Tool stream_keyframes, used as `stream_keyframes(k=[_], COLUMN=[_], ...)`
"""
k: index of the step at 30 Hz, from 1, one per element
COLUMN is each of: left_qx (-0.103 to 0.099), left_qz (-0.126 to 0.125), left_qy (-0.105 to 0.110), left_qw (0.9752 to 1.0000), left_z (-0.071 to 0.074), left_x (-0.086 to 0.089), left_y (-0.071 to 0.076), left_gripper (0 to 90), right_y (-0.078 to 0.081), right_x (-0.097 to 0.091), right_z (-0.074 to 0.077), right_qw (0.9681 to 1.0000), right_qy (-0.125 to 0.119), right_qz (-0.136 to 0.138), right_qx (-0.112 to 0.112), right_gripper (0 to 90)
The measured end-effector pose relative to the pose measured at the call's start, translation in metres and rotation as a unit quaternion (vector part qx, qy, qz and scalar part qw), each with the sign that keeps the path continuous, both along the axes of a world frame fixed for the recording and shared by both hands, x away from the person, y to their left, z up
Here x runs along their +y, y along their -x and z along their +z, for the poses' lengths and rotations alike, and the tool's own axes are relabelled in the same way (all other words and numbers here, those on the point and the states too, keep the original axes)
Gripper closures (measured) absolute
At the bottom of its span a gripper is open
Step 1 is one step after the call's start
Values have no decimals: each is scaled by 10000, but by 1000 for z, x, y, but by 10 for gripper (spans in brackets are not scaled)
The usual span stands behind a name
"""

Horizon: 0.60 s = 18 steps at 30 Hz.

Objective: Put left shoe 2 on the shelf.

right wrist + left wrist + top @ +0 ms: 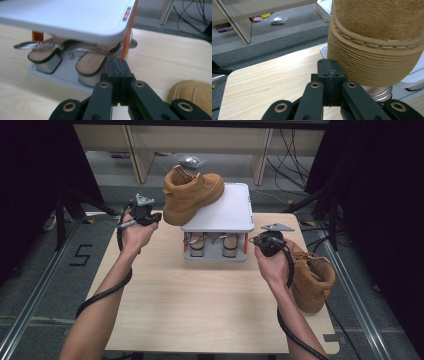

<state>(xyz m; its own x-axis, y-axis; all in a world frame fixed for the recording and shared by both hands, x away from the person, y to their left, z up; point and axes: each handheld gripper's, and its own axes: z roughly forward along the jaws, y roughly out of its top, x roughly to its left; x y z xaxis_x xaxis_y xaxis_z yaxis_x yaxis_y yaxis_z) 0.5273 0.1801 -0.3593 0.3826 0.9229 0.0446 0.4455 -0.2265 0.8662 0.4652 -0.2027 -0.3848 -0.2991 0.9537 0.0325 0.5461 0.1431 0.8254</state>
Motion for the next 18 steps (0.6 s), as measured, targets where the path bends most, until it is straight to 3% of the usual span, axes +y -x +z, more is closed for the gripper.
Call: stream_keyframes(k=[7,9,10,18], left_qx=[-28,-38,-28,-43], left_qz=[-45,-66,-100,-79], left_qy=[-40,-87,-181,-123], left_qw=[10000,9999,9998,9999], left_z=[-1,-1,0,0], left_x=[-2,-2,-1,-3], left_y=[0,0,0,1], left_gripper=[897,897,897,899], right_y=[-13,-14,-16,-22], right_x=[5,8,7,8], right_z=[10,13,12,10], right_qw=[9993,9994,9992,9993], right_qy=[110,79,156,216], right_qz=[-152,-243,-191,-200], right_qx=[-308,-229,-307,-242], right_gripper=[900,900,900,900])
